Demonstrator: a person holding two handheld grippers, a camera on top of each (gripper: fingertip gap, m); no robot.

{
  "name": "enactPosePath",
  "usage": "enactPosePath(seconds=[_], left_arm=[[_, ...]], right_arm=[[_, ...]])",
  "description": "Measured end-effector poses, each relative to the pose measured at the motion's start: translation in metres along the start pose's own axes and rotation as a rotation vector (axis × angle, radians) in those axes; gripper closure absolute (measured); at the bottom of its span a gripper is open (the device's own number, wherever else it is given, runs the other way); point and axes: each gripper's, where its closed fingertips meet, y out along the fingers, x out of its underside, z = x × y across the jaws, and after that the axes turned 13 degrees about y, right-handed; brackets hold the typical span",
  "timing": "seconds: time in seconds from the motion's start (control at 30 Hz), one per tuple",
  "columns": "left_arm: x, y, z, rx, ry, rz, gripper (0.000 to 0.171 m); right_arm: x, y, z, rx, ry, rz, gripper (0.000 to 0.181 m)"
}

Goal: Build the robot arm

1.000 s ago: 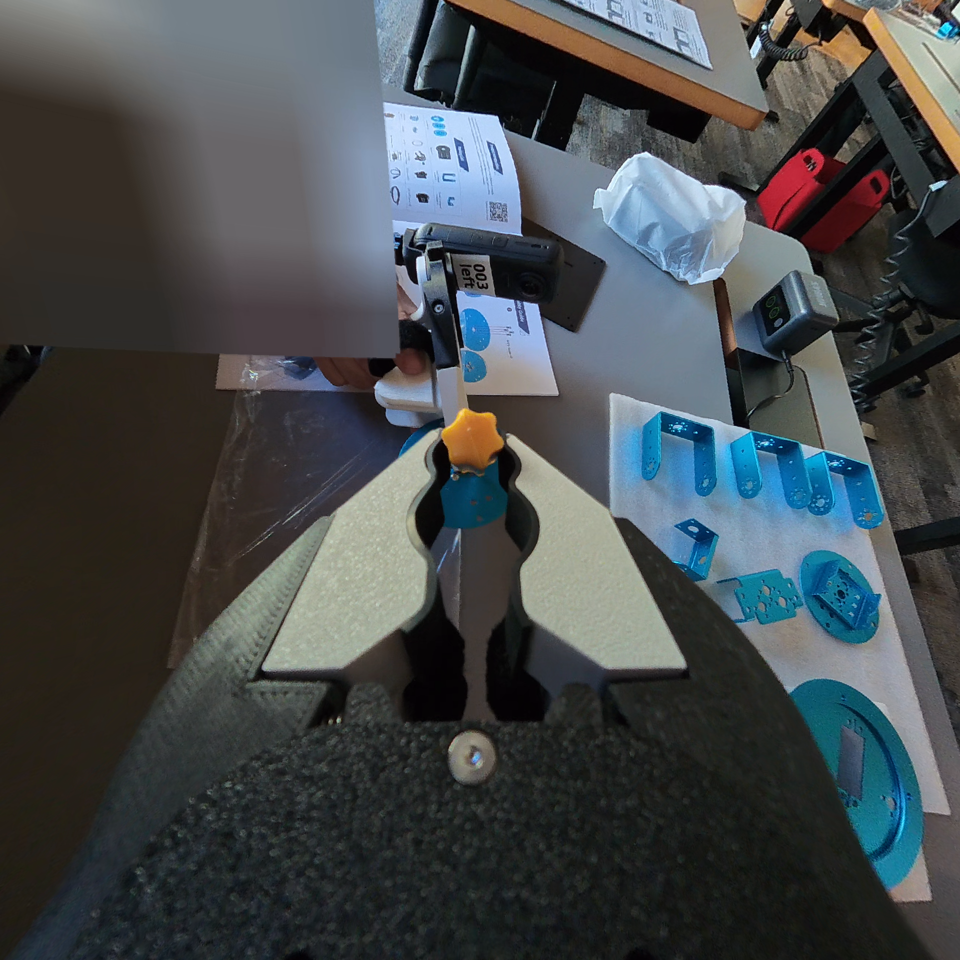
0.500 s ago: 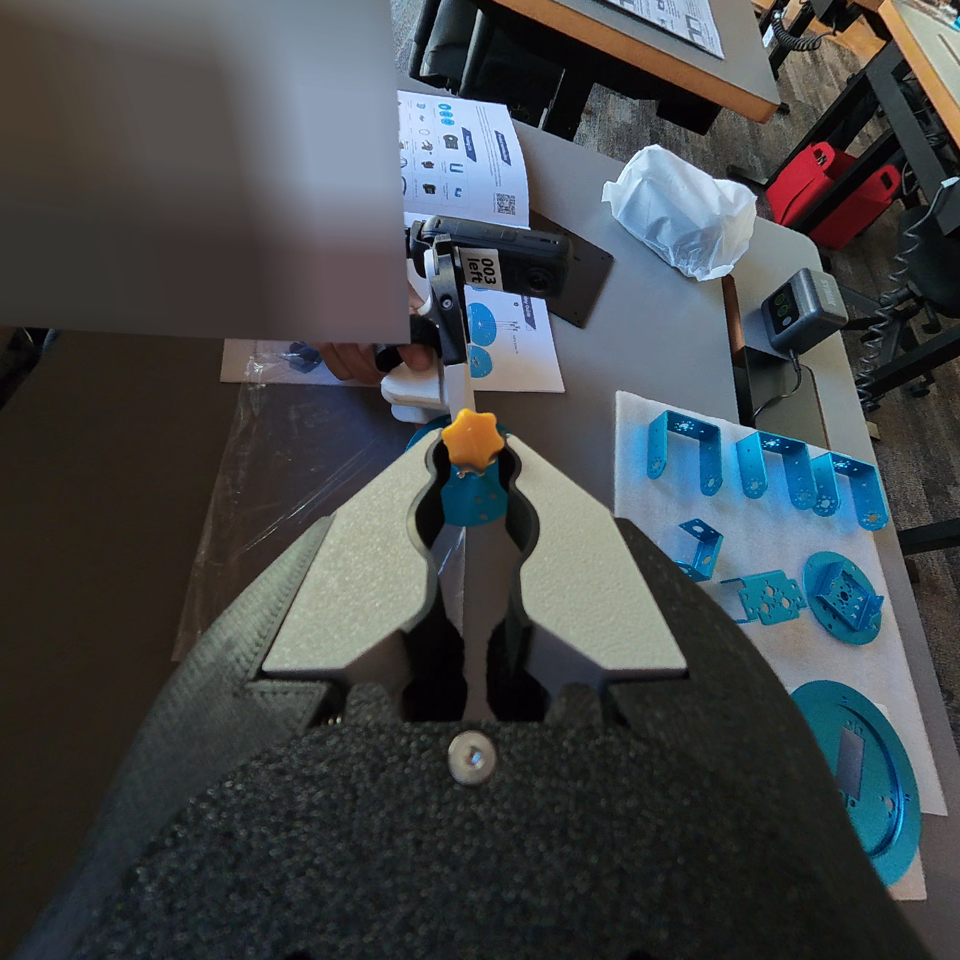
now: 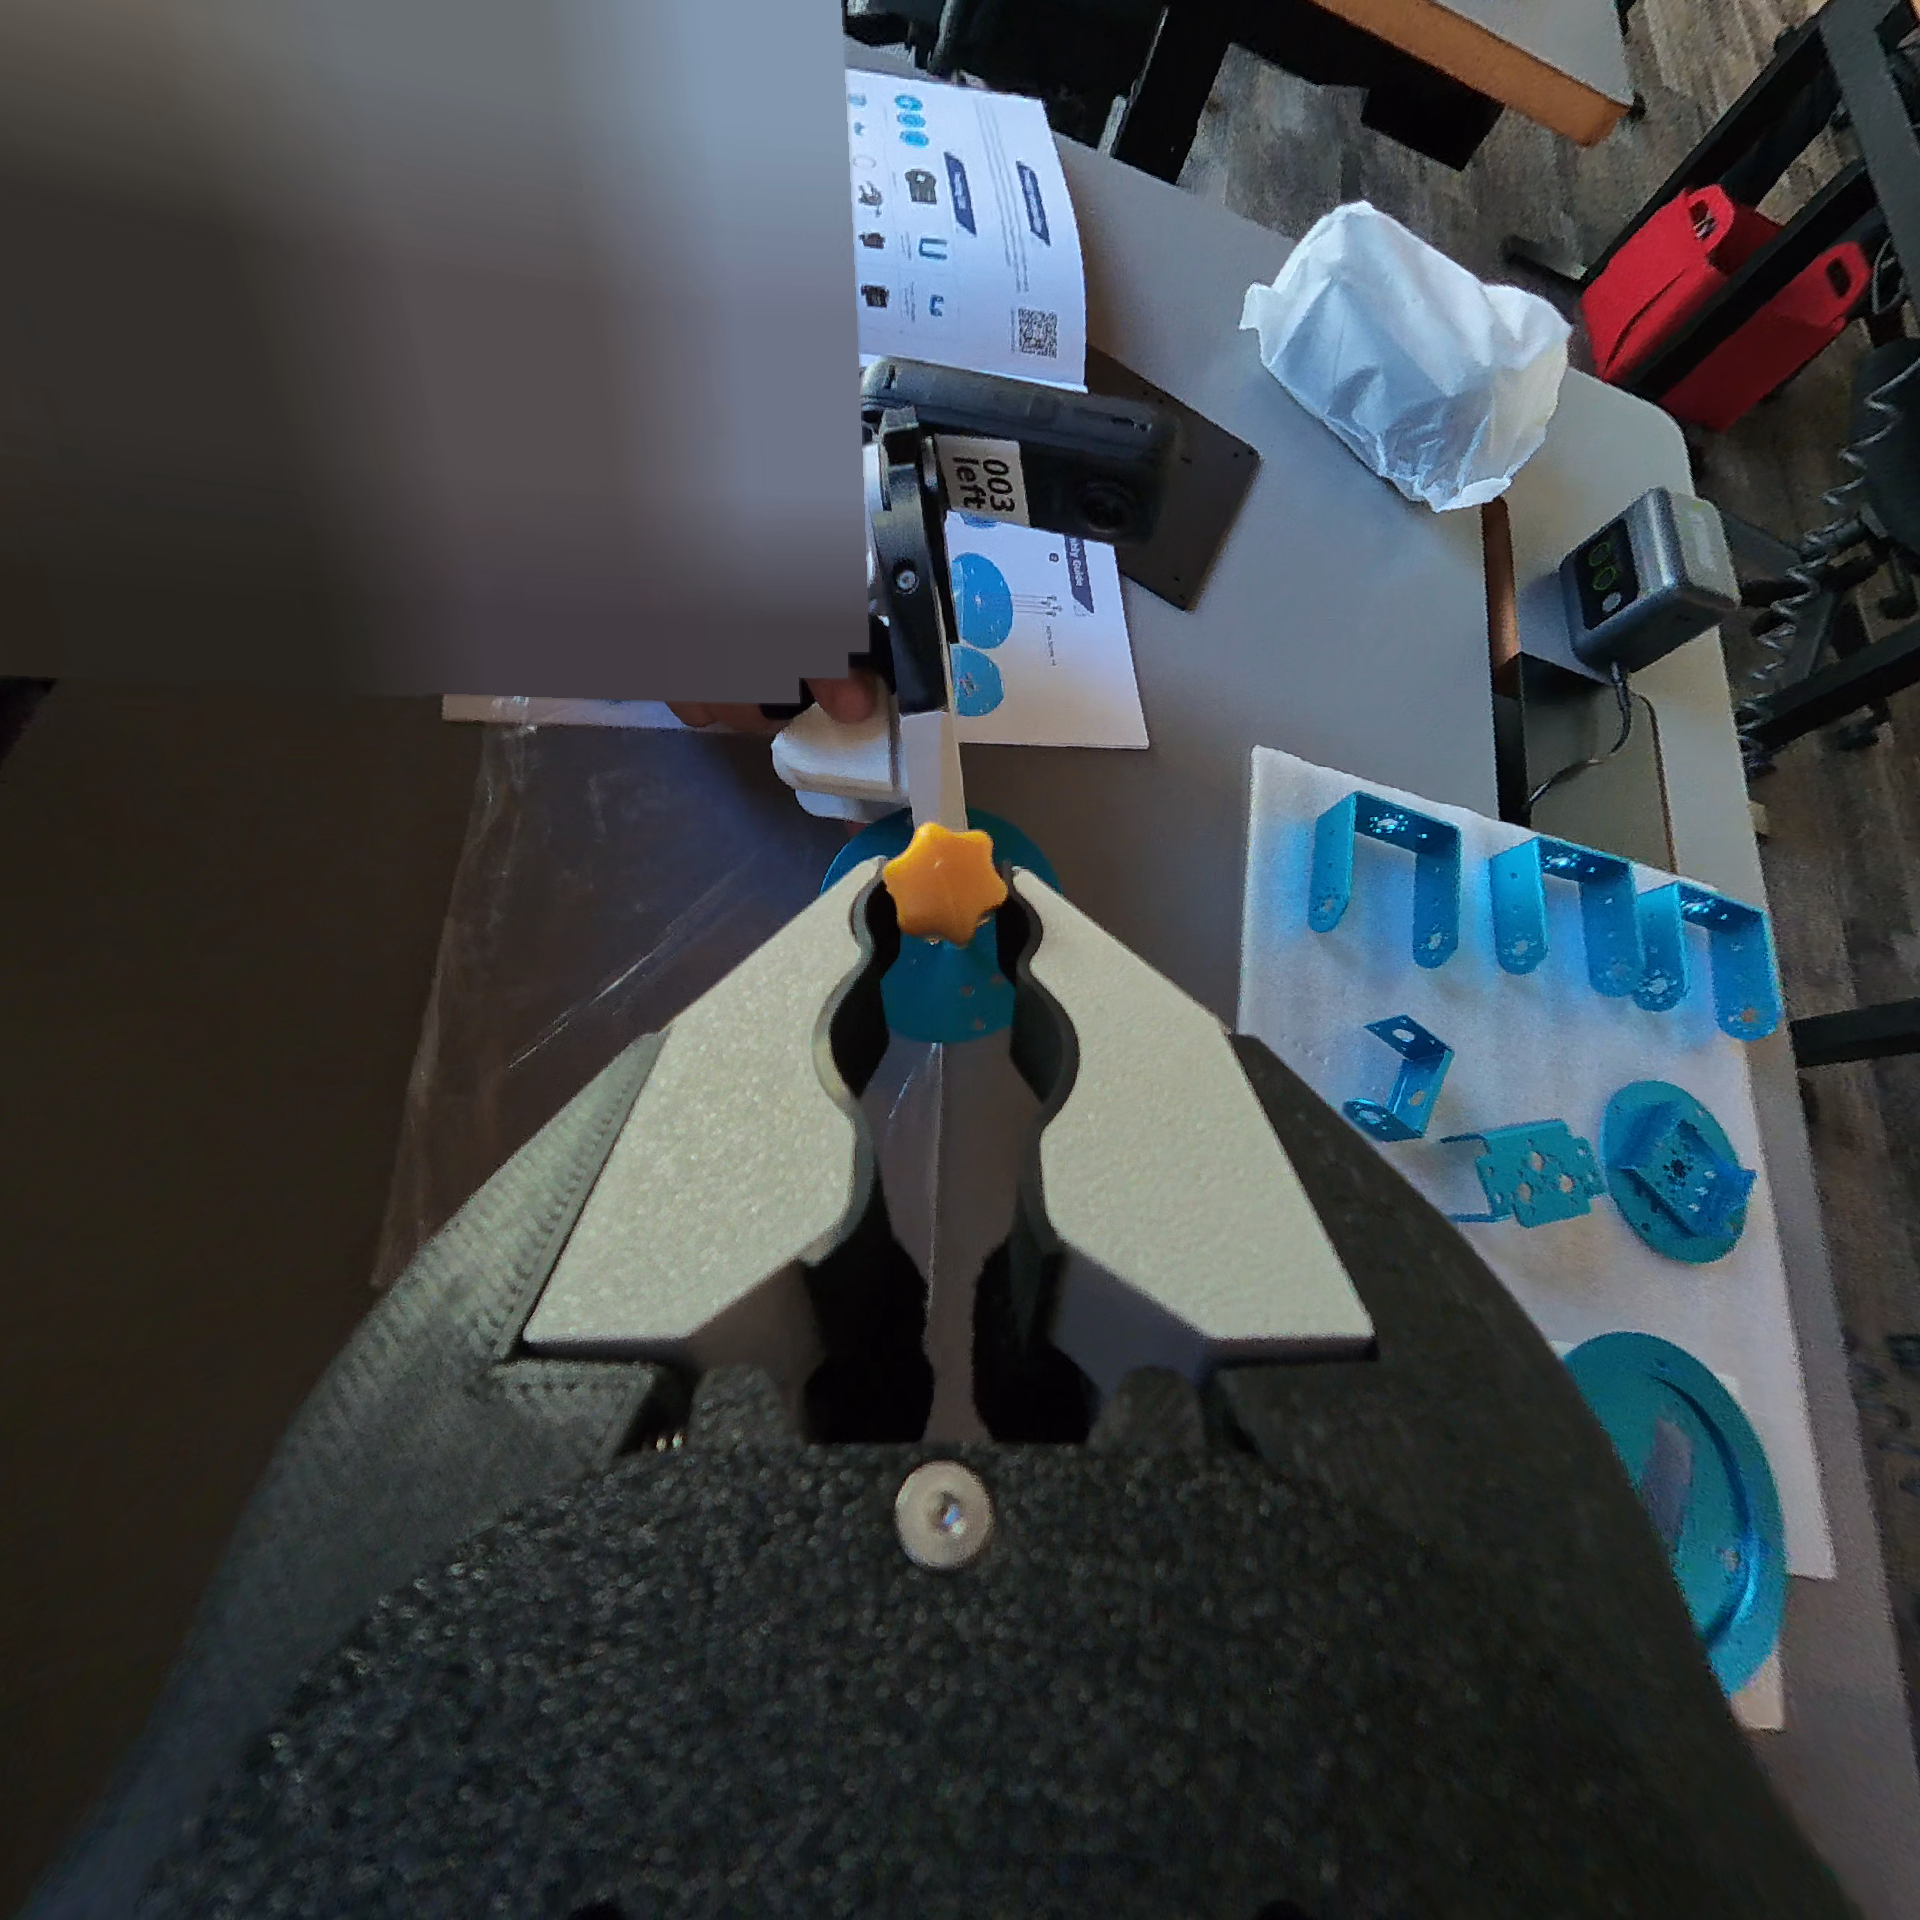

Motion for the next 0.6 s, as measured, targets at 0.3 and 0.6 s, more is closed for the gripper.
enactPosePath(seconds=[0.3,0.6], left_arm=[[0.000,-0.001,-0.003,-0.037,0.027,-0.002,0.166],[0.010,0.001,-0.008,-0.093,0.072,-0.066,0.166]], right_arm=[[0.001,0.005,0.000,-0.020,-0.119,-0.120,0.164],[0.008,0.010,-0.006,-0.138,-0.399,-0.343,0.164]])
